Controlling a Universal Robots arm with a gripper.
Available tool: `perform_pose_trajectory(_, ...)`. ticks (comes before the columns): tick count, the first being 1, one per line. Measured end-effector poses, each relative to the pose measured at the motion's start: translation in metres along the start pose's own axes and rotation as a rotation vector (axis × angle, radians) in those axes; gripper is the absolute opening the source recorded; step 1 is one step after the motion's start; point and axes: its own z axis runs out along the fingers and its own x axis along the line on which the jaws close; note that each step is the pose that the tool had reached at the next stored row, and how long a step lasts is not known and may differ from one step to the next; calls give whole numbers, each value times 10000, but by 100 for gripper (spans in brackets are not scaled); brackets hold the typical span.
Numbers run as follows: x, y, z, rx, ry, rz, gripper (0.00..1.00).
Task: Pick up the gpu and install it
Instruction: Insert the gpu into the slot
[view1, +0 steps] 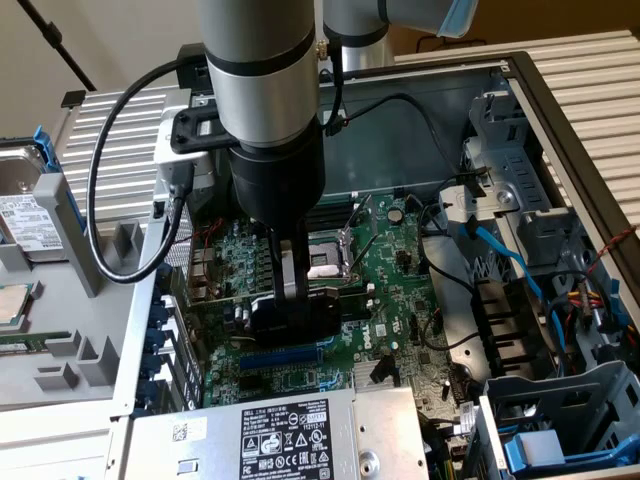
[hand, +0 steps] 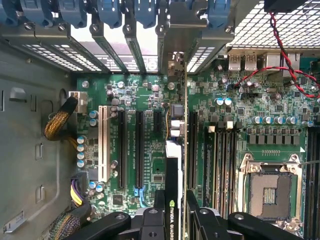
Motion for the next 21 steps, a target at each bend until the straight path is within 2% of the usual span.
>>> perform_pose_trajectory(21,-3,1,9,-1,9,7,27)
